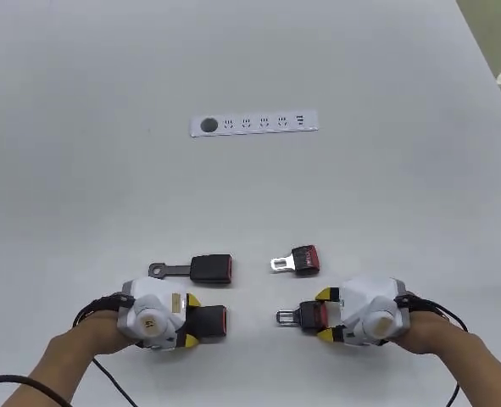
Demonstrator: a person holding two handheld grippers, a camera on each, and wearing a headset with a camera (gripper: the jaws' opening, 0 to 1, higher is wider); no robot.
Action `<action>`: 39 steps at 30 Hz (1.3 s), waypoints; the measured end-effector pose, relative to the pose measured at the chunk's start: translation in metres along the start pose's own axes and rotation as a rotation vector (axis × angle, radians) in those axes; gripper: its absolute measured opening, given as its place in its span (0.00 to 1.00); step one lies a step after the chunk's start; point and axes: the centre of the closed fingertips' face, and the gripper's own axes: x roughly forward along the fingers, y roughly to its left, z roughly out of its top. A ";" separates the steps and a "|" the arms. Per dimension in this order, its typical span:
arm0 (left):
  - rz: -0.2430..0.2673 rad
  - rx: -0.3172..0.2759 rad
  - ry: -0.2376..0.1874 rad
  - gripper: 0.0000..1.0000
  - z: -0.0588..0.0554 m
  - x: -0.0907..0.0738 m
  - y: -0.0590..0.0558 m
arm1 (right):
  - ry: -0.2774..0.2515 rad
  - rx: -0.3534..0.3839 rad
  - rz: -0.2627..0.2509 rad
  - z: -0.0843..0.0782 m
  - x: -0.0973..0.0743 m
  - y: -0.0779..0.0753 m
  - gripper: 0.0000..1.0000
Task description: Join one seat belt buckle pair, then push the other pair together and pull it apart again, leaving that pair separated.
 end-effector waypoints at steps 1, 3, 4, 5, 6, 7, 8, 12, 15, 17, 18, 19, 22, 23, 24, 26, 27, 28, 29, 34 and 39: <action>0.003 -0.003 0.001 0.34 0.001 -0.001 0.000 | 0.002 -0.003 0.001 0.000 0.000 0.000 0.30; 0.008 -0.004 0.002 0.34 0.001 -0.001 0.000 | 0.006 -0.009 0.001 0.000 0.000 0.001 0.30; 0.009 -0.002 0.003 0.34 0.001 0.000 0.000 | 0.008 -0.012 0.002 0.000 -0.001 0.001 0.31; 0.011 -0.001 0.006 0.34 0.001 0.000 0.000 | 0.009 -0.015 0.002 0.000 -0.001 0.001 0.31; 0.014 0.001 0.008 0.35 0.001 -0.001 0.000 | 0.010 -0.019 0.001 0.000 -0.001 0.001 0.31; 0.017 0.001 0.010 0.35 0.001 -0.001 0.001 | 0.011 -0.021 -0.001 0.000 -0.001 0.001 0.31; 0.022 -0.004 0.013 0.36 0.001 -0.001 0.001 | 0.017 -0.025 -0.005 0.000 0.000 0.001 0.31; 0.025 -0.008 0.023 0.38 -0.001 -0.002 0.000 | 0.018 -0.022 -0.029 0.001 -0.002 -0.002 0.33; 0.029 0.000 0.029 0.40 -0.001 -0.007 -0.001 | 0.016 -0.019 -0.035 0.001 -0.006 -0.002 0.34; 0.042 -0.009 0.018 0.41 0.001 -0.012 0.001 | 0.012 -0.019 -0.040 0.001 -0.010 -0.004 0.36; 0.045 -0.012 0.016 0.41 0.002 -0.014 0.001 | 0.013 -0.019 -0.042 0.002 -0.012 -0.004 0.36; 0.047 -0.020 0.012 0.42 0.002 -0.016 0.002 | 0.017 -0.020 -0.048 0.002 -0.014 -0.005 0.37; 0.045 -0.027 0.015 0.43 0.001 -0.021 0.001 | 0.017 -0.026 -0.055 0.003 -0.020 -0.009 0.39; 0.049 -0.031 0.012 0.43 0.003 -0.023 0.002 | 0.016 -0.029 -0.057 0.004 -0.023 -0.010 0.40; 0.051 -0.036 0.005 0.43 0.004 -0.026 0.002 | 0.016 -0.031 -0.059 0.005 -0.025 -0.011 0.40; 0.059 -0.050 -0.014 0.44 0.009 -0.031 0.004 | 0.012 -0.034 -0.066 0.007 -0.030 -0.016 0.41; 0.062 -0.054 -0.019 0.45 0.011 -0.033 0.004 | 0.010 -0.034 -0.069 0.007 -0.032 -0.018 0.41; 0.064 -0.056 -0.025 0.45 0.013 -0.035 0.005 | 0.007 -0.035 -0.077 0.008 -0.035 -0.022 0.40; 0.067 -0.061 -0.031 0.45 0.015 -0.038 0.006 | 0.007 -0.034 -0.080 0.009 -0.037 -0.024 0.41; 0.080 -0.082 -0.054 0.47 0.022 -0.046 0.012 | 0.006 -0.032 -0.081 0.009 -0.045 -0.032 0.42; 0.099 -0.094 -0.066 0.48 0.024 -0.050 0.024 | 0.009 -0.030 -0.084 0.006 -0.045 -0.040 0.42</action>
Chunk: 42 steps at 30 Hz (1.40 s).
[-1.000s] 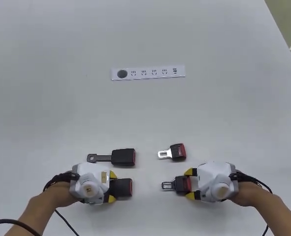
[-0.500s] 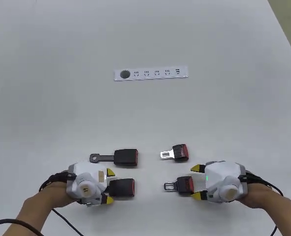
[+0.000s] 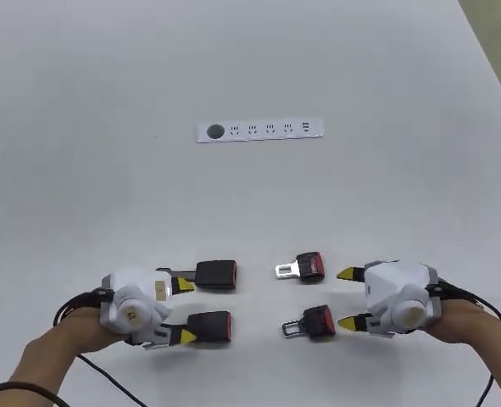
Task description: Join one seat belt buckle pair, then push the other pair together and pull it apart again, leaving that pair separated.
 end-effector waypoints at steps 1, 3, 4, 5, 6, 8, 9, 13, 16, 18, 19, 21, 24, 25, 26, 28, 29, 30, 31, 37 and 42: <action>0.005 -0.001 -0.001 0.48 0.001 0.000 0.003 | -0.001 0.002 -0.001 0.001 0.000 -0.001 0.42; 0.016 -0.004 0.000 0.48 0.002 0.001 0.009 | -0.003 0.004 -0.004 0.001 0.001 -0.005 0.42; 0.019 0.000 0.000 0.48 0.003 0.001 0.011 | -0.005 0.004 -0.005 0.001 0.002 -0.007 0.42; 0.020 0.001 -0.001 0.48 0.004 0.002 0.014 | -0.007 0.006 -0.005 0.002 0.003 -0.009 0.42; 0.021 -0.001 -0.001 0.48 0.005 0.003 0.017 | -0.007 0.006 -0.005 0.002 0.003 -0.011 0.42; 0.022 0.002 0.000 0.48 0.006 0.005 0.021 | -0.011 0.006 -0.007 0.003 0.004 -0.015 0.42; 0.020 0.003 0.000 0.48 0.007 0.006 0.023 | -0.013 0.007 -0.007 0.003 0.004 -0.017 0.42; 0.017 0.009 0.001 0.47 0.008 0.012 0.031 | -0.017 0.010 -0.009 0.004 0.008 -0.023 0.42; 0.018 0.012 0.006 0.47 0.007 0.016 0.037 | -0.018 0.013 -0.009 0.004 0.010 -0.027 0.42; 0.020 0.015 0.012 0.47 0.007 0.017 0.041 | -0.019 0.013 -0.007 0.003 0.012 -0.030 0.42; 0.020 0.014 0.014 0.47 0.006 0.018 0.043 | -0.019 0.013 -0.006 0.003 0.013 -0.031 0.42; 0.020 0.014 0.018 0.47 0.004 0.020 0.046 | -0.019 0.013 -0.005 0.002 0.015 -0.033 0.42; 0.013 0.011 0.028 0.46 0.001 0.025 0.051 | -0.022 0.013 -0.005 0.002 0.019 -0.038 0.42; 0.011 0.012 0.032 0.46 0.000 0.026 0.052 | -0.024 0.014 -0.004 0.002 0.020 -0.039 0.43; 0.007 0.011 0.038 0.46 -0.002 0.029 0.054 | -0.028 0.014 -0.002 0.002 0.021 -0.040 0.43; 0.001 0.014 0.049 0.45 -0.005 0.033 0.058 | -0.030 0.013 0.002 0.002 0.024 -0.042 0.42; 0.000 0.017 0.054 0.45 -0.006 0.034 0.059 | -0.030 0.013 0.003 0.002 0.026 -0.044 0.42; 0.000 0.019 0.056 0.45 -0.005 0.034 0.060 | -0.031 0.014 0.003 0.002 0.027 -0.045 0.42; -0.001 0.018 0.059 0.45 -0.004 0.036 0.062 | -0.034 0.014 0.003 0.003 0.028 -0.047 0.42; -0.016 0.035 0.089 0.42 -0.005 0.043 0.067 | -0.044 0.021 0.026 0.006 0.038 -0.050 0.41; -0.038 0.052 0.114 0.41 -0.008 0.049 0.068 | -0.043 0.023 0.043 0.009 0.041 -0.051 0.41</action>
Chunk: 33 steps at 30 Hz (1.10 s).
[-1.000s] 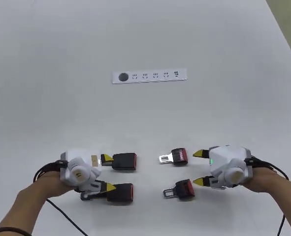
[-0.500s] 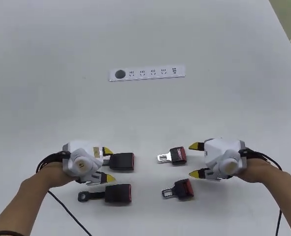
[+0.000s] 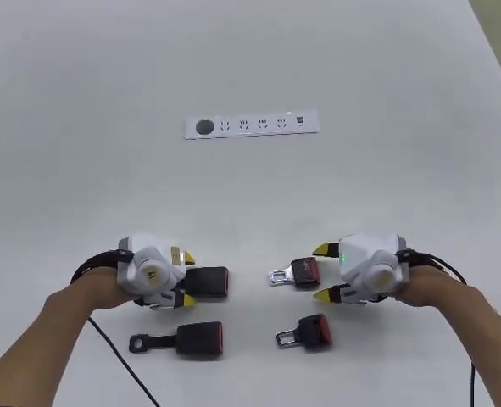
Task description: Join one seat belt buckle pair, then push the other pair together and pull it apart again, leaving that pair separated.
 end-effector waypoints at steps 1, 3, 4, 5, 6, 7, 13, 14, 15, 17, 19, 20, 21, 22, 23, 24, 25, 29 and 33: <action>-0.003 0.004 0.004 0.41 0.000 0.001 0.000 | 0.000 0.001 0.005 0.001 0.001 0.000 0.40; -0.011 0.008 0.009 0.39 0.000 0.002 -0.001 | 0.002 0.004 0.013 0.000 0.004 -0.002 0.40; -0.016 0.012 0.014 0.38 -0.001 0.004 -0.001 | 0.003 0.005 0.014 0.000 0.005 -0.002 0.39; -0.018 0.015 0.016 0.37 -0.002 0.004 -0.001 | 0.004 0.007 0.020 0.000 0.007 -0.002 0.38; -0.022 0.017 0.018 0.36 -0.003 0.006 0.000 | 0.005 0.010 0.025 -0.001 0.009 -0.002 0.38; -0.025 0.018 0.018 0.36 -0.003 0.007 0.000 | 0.007 0.011 0.029 -0.002 0.010 -0.002 0.37; -0.037 0.017 0.015 0.34 -0.004 0.008 0.000 | 0.010 -0.003 0.028 -0.001 0.009 -0.002 0.32; -0.038 0.015 0.014 0.34 -0.004 0.008 0.000 | 0.011 0.003 0.029 -0.001 0.009 -0.002 0.31; -0.039 0.014 0.013 0.33 -0.004 0.008 0.000 | 0.011 0.004 0.029 -0.001 0.009 -0.002 0.31; -0.038 0.012 0.012 0.33 -0.004 0.008 0.000 | 0.011 0.002 0.028 0.001 0.007 -0.001 0.31; -0.039 0.015 0.012 0.33 -0.004 0.008 0.000 | 0.011 0.000 0.027 0.001 0.007 -0.001 0.31; -0.039 0.013 0.012 0.32 -0.003 0.008 0.000 | 0.011 0.001 0.026 0.000 0.008 -0.002 0.31; -0.039 0.009 0.013 0.32 -0.003 0.008 0.000 | 0.012 0.003 0.026 -0.001 0.009 -0.002 0.31; -0.039 0.011 0.012 0.32 -0.003 0.008 0.000 | 0.013 -0.001 0.026 -0.001 0.009 -0.002 0.31; -0.039 0.010 0.012 0.32 -0.002 0.007 -0.001 | 0.013 -0.006 0.024 0.000 0.009 -0.002 0.31; -0.039 0.007 0.013 0.32 -0.001 0.007 -0.001 | 0.015 -0.002 0.024 0.000 0.009 -0.003 0.31; -0.038 0.008 0.013 0.32 -0.001 0.007 -0.001 | 0.015 -0.005 0.023 -0.001 0.011 -0.003 0.31; -0.039 0.006 0.015 0.32 -0.001 0.007 -0.001 | 0.016 -0.006 0.017 0.000 0.010 -0.004 0.31; -0.037 -0.002 0.015 0.32 -0.002 0.007 -0.001 | 0.017 0.005 0.015 0.003 0.009 -0.004 0.30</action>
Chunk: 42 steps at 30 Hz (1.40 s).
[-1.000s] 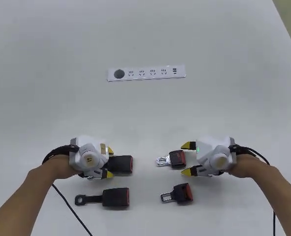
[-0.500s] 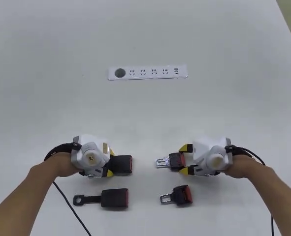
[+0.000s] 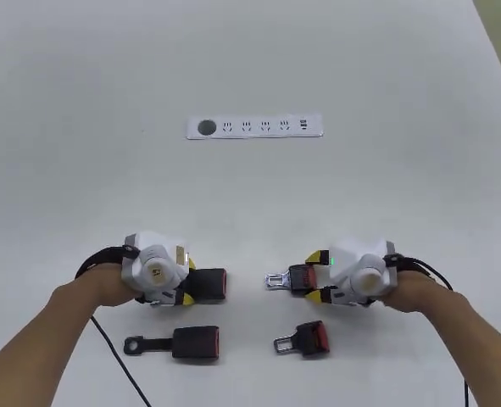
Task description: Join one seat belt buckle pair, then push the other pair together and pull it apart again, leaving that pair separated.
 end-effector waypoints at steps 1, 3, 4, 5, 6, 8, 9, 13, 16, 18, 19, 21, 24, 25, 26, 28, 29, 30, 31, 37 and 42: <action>0.000 0.001 0.001 0.32 0.000 0.000 0.000 | -0.002 0.000 -0.001 0.000 0.001 0.000 0.30; 0.000 0.001 0.004 0.32 0.000 0.000 0.000 | -0.001 0.000 -0.001 0.000 0.002 -0.001 0.30; 0.000 0.002 0.005 0.32 0.001 0.000 0.000 | -0.002 0.002 0.000 0.001 0.002 0.000 0.30; 0.000 0.002 0.007 0.32 0.000 0.000 0.000 | -0.004 0.003 0.000 0.001 0.003 0.000 0.30; 0.000 0.003 0.008 0.31 0.000 0.000 0.000 | -0.003 0.004 0.000 0.001 0.004 -0.001 0.30; 0.000 0.004 0.011 0.31 0.001 0.000 -0.001 | -0.004 0.004 0.000 0.003 0.004 0.000 0.30; 0.000 0.004 0.011 0.31 0.000 0.000 0.000 | -0.005 0.004 0.000 0.004 0.005 0.000 0.30; 0.000 0.001 0.011 0.31 0.000 0.001 0.000 | -0.009 0.004 0.001 0.007 0.007 0.001 0.30; -0.001 0.004 0.014 0.31 -0.001 0.001 0.000 | -0.013 0.005 0.002 0.009 0.010 0.000 0.30; -0.002 0.006 0.017 0.31 -0.001 0.002 0.000 | -0.014 0.005 0.005 0.008 0.013 -0.001 0.30; -0.003 0.008 0.020 0.31 -0.002 0.002 0.001 | -0.016 0.004 0.005 0.007 0.016 -0.001 0.30; -0.003 0.009 0.024 0.31 -0.002 0.002 0.001 | -0.016 0.004 0.005 0.005 0.020 -0.002 0.30; -0.003 0.010 0.029 0.31 -0.001 0.002 0.000 | -0.019 0.002 0.007 0.009 0.022 0.001 0.30; -0.003 0.009 0.029 0.31 -0.001 0.001 0.000 | -0.019 0.000 0.007 0.010 0.023 0.000 0.30; -0.002 0.008 0.030 0.31 0.001 0.000 -0.001 | -0.018 -0.003 0.006 0.010 0.025 -0.001 0.30; -0.002 0.007 0.031 0.31 0.002 -0.001 -0.002 | -0.020 -0.004 0.008 0.011 0.027 -0.001 0.30; -0.002 0.007 0.032 0.31 0.002 -0.001 -0.002 | -0.022 -0.004 0.007 0.011 0.029 -0.001 0.30; -0.002 0.007 0.033 0.31 0.002 -0.001 -0.002 | -0.023 -0.004 0.007 0.012 0.030 -0.002 0.30; -0.002 0.007 0.033 0.31 0.002 -0.001 -0.002 | -0.024 -0.005 0.008 0.013 0.031 -0.002 0.30; -0.002 0.004 0.033 0.31 0.001 -0.001 -0.001 | -0.029 -0.007 0.008 0.020 0.035 0.000 0.30; -0.003 0.004 0.034 0.32 0.001 -0.001 -0.002 | -0.034 -0.007 0.012 0.029 0.038 0.002 0.30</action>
